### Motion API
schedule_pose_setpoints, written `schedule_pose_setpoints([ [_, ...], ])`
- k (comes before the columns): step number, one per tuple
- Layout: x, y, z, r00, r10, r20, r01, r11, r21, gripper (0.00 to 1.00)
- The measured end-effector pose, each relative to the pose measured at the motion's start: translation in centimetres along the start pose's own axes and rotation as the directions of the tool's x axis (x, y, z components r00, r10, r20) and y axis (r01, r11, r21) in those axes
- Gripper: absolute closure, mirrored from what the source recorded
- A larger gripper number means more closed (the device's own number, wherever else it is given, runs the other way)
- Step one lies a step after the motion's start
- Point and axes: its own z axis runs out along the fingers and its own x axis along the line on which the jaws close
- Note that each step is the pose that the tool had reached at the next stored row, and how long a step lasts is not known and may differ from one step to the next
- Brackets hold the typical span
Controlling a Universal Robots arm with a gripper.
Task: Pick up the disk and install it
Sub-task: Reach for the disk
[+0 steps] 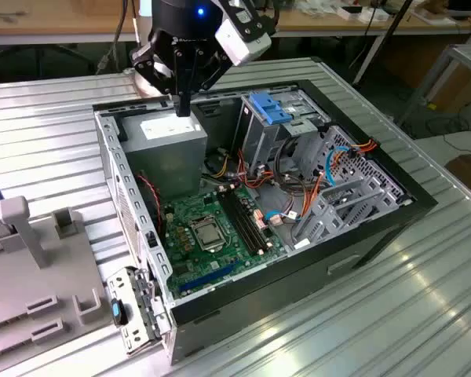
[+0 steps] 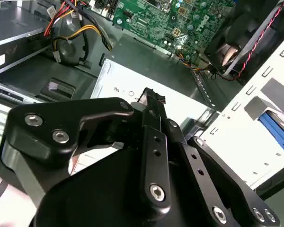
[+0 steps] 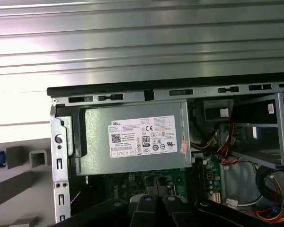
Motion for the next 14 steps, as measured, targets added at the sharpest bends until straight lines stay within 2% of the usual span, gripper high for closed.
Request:
schedule_pose_setpoints([
  [4,1.54,-0.12,-0.04,1.0,0.0,0.0,0.0,1.0,-0.0001,0.89],
  [8,2.5,-0.19,-0.07,1.0,0.0,0.0,0.0,1.0,0.0,0.89],
  [10,3.31,-0.25,-0.09,1.0,0.0,0.0,0.0,1.0,-0.0001,0.89],
  [14,4.3,-0.33,-0.12,1.0,0.0,0.0,0.0,1.0,-0.0001,0.89],
])
